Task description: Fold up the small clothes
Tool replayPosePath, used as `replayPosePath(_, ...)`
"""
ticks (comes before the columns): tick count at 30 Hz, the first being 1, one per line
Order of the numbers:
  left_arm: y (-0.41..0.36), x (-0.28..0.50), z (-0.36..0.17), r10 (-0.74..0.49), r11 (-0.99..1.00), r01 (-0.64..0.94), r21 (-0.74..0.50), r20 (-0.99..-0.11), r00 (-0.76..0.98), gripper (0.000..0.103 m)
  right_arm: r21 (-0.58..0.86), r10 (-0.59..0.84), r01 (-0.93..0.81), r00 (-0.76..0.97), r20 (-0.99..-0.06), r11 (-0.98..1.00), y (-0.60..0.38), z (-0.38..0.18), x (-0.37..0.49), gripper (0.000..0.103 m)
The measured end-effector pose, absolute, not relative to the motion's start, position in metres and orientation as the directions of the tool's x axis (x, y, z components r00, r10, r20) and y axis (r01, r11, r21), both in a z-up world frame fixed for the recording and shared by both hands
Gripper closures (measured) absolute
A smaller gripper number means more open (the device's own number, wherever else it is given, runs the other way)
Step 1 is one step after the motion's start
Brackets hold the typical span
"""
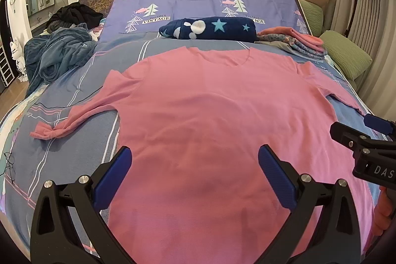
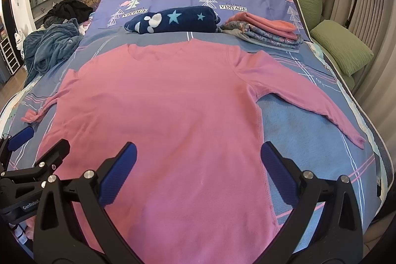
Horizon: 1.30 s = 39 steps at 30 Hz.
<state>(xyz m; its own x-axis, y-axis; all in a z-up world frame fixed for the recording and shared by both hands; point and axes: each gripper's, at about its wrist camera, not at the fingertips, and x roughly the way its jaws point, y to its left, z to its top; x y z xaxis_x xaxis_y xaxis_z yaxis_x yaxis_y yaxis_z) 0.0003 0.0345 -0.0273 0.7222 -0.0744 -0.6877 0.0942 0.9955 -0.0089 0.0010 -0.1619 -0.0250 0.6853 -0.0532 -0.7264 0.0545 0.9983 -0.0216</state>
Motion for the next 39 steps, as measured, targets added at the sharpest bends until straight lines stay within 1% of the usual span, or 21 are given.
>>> replayPosePath(8, 0.039, 0.002, -0.029, -0.079, 0.996, 0.090, -0.020, -0.689, 0.721, 0.001, -0.025, -0.057, 0.056, 0.677, -0.734, 0.998, -0.160, -0.028, 0.004, 0.002)
replayPosePath(13, 0.045, 0.002, -0.030, -0.104, 0.994, 0.093, -0.052, -0.674, 0.731, 0.001, -0.018, -0.051, 0.055, 0.674, -0.737, 0.998, -0.161, -0.029, 0.006, 0.002)
replayPosePath(24, 0.056, 0.009, -0.034, -0.067, 0.998, 0.042, -0.053, -0.687, 0.724, 0.001, -0.025, -0.050, 0.048, 0.670, -0.741, 0.999, -0.157, -0.033, 0.009, 0.002)
replayPosePath(33, 0.081, 0.018, -0.044, -0.147, 0.985, 0.035, -0.170, -0.711, 0.688, 0.001, -0.041, -0.066, 0.053, 0.654, -0.754, 0.998, -0.153, -0.039, 0.017, 0.002)
replayPosePath(36, 0.090, 0.020, -0.045, -0.144, 0.984, 0.025, -0.176, -0.701, 0.698, 0.001, -0.053, -0.074, 0.052, 0.650, -0.757, 0.997, -0.150, -0.041, 0.020, 0.002)
replayPosePath(39, 0.111, 0.023, -0.045, -0.148, 0.977, -0.002, -0.211, -0.691, 0.707, 0.001, -0.067, -0.086, 0.053, 0.645, -0.759, 0.996, -0.148, -0.043, 0.025, 0.002)
